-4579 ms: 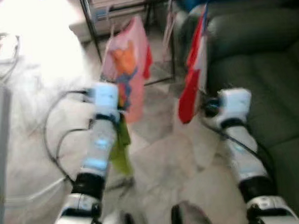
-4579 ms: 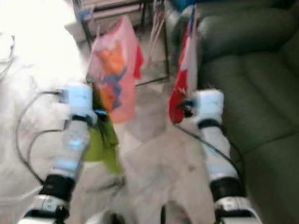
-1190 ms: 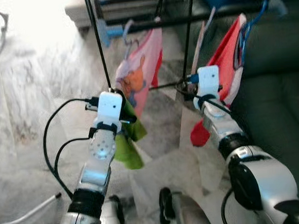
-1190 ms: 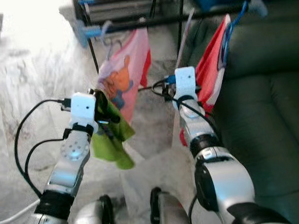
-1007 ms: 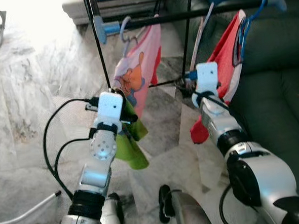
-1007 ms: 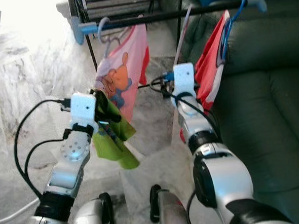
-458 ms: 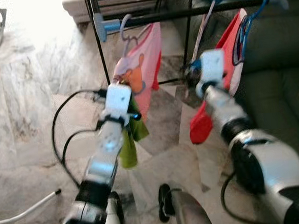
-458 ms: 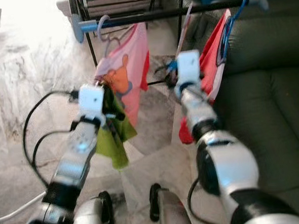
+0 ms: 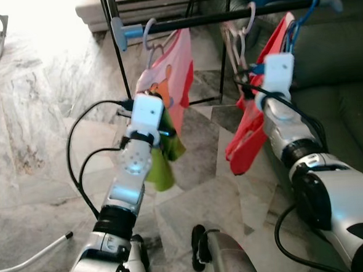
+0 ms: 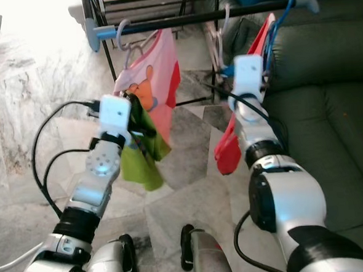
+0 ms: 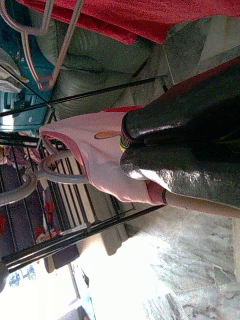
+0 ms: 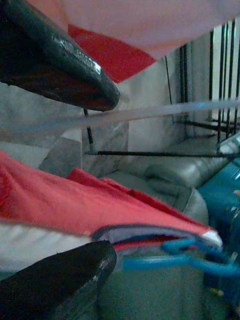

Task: Hang hanger

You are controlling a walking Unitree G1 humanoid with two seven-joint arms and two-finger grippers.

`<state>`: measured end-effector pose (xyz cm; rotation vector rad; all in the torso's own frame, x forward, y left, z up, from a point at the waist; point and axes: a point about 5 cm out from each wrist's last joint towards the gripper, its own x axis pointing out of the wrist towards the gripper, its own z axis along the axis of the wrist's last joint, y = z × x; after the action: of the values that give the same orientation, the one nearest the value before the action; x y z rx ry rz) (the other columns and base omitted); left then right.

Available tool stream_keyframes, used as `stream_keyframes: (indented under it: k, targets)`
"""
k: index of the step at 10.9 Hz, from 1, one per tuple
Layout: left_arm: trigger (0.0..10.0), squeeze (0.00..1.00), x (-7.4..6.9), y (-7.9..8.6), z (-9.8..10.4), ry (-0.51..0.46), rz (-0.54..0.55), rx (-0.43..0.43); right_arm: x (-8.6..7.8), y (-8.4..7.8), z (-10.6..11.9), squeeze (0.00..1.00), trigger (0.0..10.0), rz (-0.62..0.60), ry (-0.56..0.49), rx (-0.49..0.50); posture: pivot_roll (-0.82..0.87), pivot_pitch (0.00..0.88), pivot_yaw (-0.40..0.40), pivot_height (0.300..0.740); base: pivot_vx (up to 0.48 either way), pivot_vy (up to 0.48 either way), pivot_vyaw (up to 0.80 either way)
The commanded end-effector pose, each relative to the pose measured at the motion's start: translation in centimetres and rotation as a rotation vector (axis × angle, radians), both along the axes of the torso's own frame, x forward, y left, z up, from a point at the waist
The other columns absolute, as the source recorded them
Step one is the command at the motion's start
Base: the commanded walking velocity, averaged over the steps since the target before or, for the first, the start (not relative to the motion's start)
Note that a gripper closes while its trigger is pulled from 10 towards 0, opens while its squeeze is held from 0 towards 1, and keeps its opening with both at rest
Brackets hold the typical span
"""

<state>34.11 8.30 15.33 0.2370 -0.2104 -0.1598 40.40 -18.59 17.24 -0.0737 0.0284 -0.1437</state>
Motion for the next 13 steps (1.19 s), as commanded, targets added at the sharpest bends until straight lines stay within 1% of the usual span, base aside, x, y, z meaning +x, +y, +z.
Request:
stream_keyframes:
  k: [1,2,3,4,5,6,7,8,10,12,13]
  targets:
    - [10.0,0.00,-0.3,-0.6,-0.3,-0.004,-0.023,0.001,-0.1,0.1,-0.3,0.00,10.0,0.016,0.010,0.028,-0.04,0.162,-0.067,0.740,0.000,0.000,0.00]
    - [10.0,0.00,0.1,-0.4,-0.1,-0.006,-0.018,-0.001,0.0,0.9,-0.6,0.00,10.0,0.069,0.028,0.043,-0.03,0.171,-0.066,0.740,0.000,0.000,0.00]
    - [10.0,0.00,0.2,-0.4,0.0,-0.007,-0.017,-0.001,-0.1,1.0,-0.8,0.00,10.0,0.083,0.049,0.012,-0.03,0.182,-0.065,0.740,0.000,0.000,0.00]
    - [10.0,0.00,0.1,-0.5,0.0,-0.013,-0.022,0.005,0.2,0.9,-0.4,0.00,10.0,0.102,0.053,0.036,-0.02,0.194,-0.064,0.740,0.000,0.000,0.00]
    - [10.0,0.00,0.1,-0.2,-0.1,-0.008,-0.010,0.000,0.3,0.6,0.0,0.00,7.7,0.107,0.058,0.019,-0.02,0.194,-0.064,0.740,0.000,0.000,0.00]
    - [10.0,0.00,0.2,0.0,-0.2,-0.002,-0.001,-0.005,0.4,-0.2,0.5,0.00,0.0,0.100,0.070,0.042,-0.01,0.204,-0.066,0.740,0.000,0.000,0.00]
    - [10.0,0.00,0.2,0.0,-0.3,-0.003,-0.003,-0.006,0.5,-0.7,0.9,0.00,0.0,0.108,0.078,0.014,-0.01,0.204,-0.066,0.740,0.000,0.000,0.00]
    - [10.0,0.00,0.2,0.0,-0.3,-0.002,-0.002,-0.007,0.5,-0.8,1.0,0.00,0.0,0.122,0.090,0.019,-0.01,0.213,-0.071,0.740,0.000,0.000,0.00]
    - [10.0,0.00,0.2,-0.2,-0.3,0.007,-0.002,-0.008,0.5,-0.8,0.8,0.00,0.0,0.208,0.163,-0.016,-0.02,0.220,-0.076,0.740,0.000,0.000,0.00]
    - [10.0,0.00,0.2,-0.2,-0.4,0.011,0.002,-0.013,0.6,-0.8,0.9,0.00,0.0,0.228,0.185,-0.069,-0.02,0.225,-0.081,0.740,0.000,0.000,0.00]
    - [10.0,0.00,0.2,-0.2,-0.4,0.012,0.005,-0.015,0.6,-0.7,1.0,0.00,0.0,0.223,0.184,-0.073,-0.02,0.226,-0.083,0.740,0.000,0.000,0.00]
